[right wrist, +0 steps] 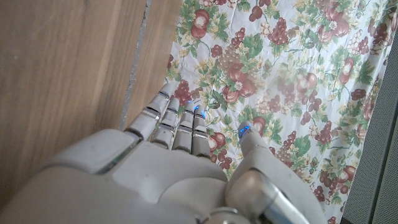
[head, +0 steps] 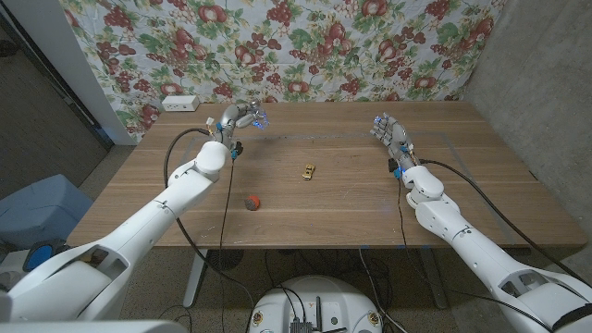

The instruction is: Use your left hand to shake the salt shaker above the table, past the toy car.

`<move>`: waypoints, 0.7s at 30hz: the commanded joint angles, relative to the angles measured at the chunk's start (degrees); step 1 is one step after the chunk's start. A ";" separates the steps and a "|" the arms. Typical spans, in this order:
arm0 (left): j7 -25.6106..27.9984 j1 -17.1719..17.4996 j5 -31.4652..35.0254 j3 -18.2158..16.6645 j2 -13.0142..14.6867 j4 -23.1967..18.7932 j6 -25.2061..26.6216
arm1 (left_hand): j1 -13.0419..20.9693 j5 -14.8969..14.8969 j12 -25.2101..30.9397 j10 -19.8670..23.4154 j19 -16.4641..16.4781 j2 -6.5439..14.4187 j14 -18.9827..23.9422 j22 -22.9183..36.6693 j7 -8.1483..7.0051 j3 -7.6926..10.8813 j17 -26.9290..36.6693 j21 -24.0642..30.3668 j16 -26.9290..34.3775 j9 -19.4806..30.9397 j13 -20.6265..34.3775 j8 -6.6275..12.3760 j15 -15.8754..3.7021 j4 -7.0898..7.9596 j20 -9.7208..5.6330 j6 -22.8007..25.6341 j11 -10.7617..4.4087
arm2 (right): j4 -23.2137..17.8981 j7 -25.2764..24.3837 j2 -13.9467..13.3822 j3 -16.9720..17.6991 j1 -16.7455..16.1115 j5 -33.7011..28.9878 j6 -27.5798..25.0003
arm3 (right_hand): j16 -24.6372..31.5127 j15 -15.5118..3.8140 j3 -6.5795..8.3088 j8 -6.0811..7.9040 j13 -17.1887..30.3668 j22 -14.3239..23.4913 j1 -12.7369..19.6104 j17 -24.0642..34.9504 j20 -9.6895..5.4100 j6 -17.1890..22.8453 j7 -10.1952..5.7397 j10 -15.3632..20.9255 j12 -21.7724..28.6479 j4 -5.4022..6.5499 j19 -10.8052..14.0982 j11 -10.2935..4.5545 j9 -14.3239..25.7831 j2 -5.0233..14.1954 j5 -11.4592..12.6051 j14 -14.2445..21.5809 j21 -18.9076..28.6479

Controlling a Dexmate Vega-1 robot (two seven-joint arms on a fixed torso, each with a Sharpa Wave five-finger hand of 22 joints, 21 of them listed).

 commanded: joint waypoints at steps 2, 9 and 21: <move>9.30 1.69 3.30 -1.65 -4.35 3.93 -12.15 | 4.32 0.33 1.76 17.15 -0.06 4.81 3.81 0.15 -3.46 1.43 0.40 0.71 -0.17 0.09 0.45 -0.02 -11.51 1.69 -2.98 15.17 -12.11 | -0.66 -0.67 -0.34 -0.17 -0.07 -0.56 -0.56 | -0.38 -0.02 0.21 0.26 0.26 0.13 0.12 0.06 -0.23 0.53 0.23 0.43 0.18 -0.27 0.34 0.22 0.25 -0.03 0.47 0.27 -0.19; 12.03 1.72 4.82 -2.25 -6.02 5.46 -15.78 | 4.71 0.29 1.51 17.11 0.57 5.02 4.07 0.00 -4.45 1.43 0.38 1.37 -0.38 0.14 0.52 -0.53 -11.68 1.74 -4.29 15.05 -12.85 | -0.52 -0.70 -0.40 -0.22 0.09 -0.68 -0.69 | -0.41 0.01 0.20 0.23 0.26 0.13 0.10 0.07 -0.21 0.49 0.24 0.44 0.18 -0.28 0.34 0.19 0.25 -0.05 0.46 0.27 -0.19; 15.89 1.97 8.69 -2.91 -7.72 6.67 -22.72 | 4.93 0.17 1.28 17.21 1.25 5.06 4.59 -0.19 -4.89 1.31 0.39 2.09 -0.53 0.19 0.58 -0.98 -11.78 1.84 -4.96 15.19 -13.39 | 0.22 -0.79 0.00 -0.29 0.61 -0.70 -0.70 | -0.42 -0.07 0.17 0.24 0.26 0.13 0.05 0.09 -0.21 0.53 0.17 0.43 0.17 -0.28 0.34 0.26 0.25 -0.06 0.46 0.31 -0.20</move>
